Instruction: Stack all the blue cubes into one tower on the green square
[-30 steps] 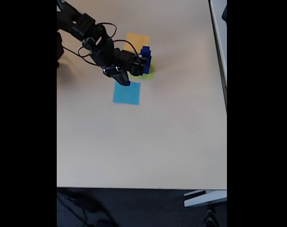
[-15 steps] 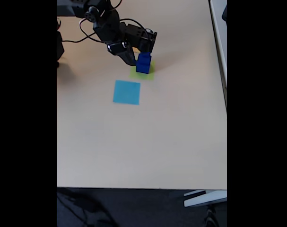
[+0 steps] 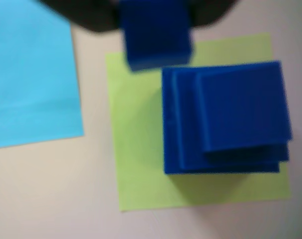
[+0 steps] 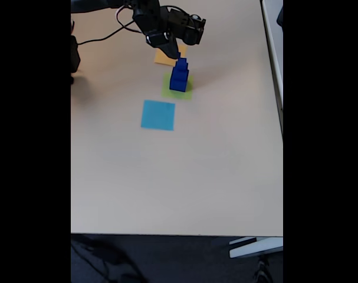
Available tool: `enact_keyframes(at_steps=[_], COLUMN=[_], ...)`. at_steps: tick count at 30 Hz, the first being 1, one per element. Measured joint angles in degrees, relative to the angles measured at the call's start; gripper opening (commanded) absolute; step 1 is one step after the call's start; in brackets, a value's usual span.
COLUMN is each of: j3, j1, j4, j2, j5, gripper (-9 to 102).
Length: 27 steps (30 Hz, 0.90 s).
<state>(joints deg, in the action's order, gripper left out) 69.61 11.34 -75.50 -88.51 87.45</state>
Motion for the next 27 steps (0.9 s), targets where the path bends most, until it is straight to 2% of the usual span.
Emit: enact_keyframes(at_steps=[14, 27], j3=[5.0, 7.0], j1=[-0.6, -3.3], j4=[7.4, 9.0], j2=[1.6, 1.6], j5=[0.2, 2.3], gripper=[1, 1])
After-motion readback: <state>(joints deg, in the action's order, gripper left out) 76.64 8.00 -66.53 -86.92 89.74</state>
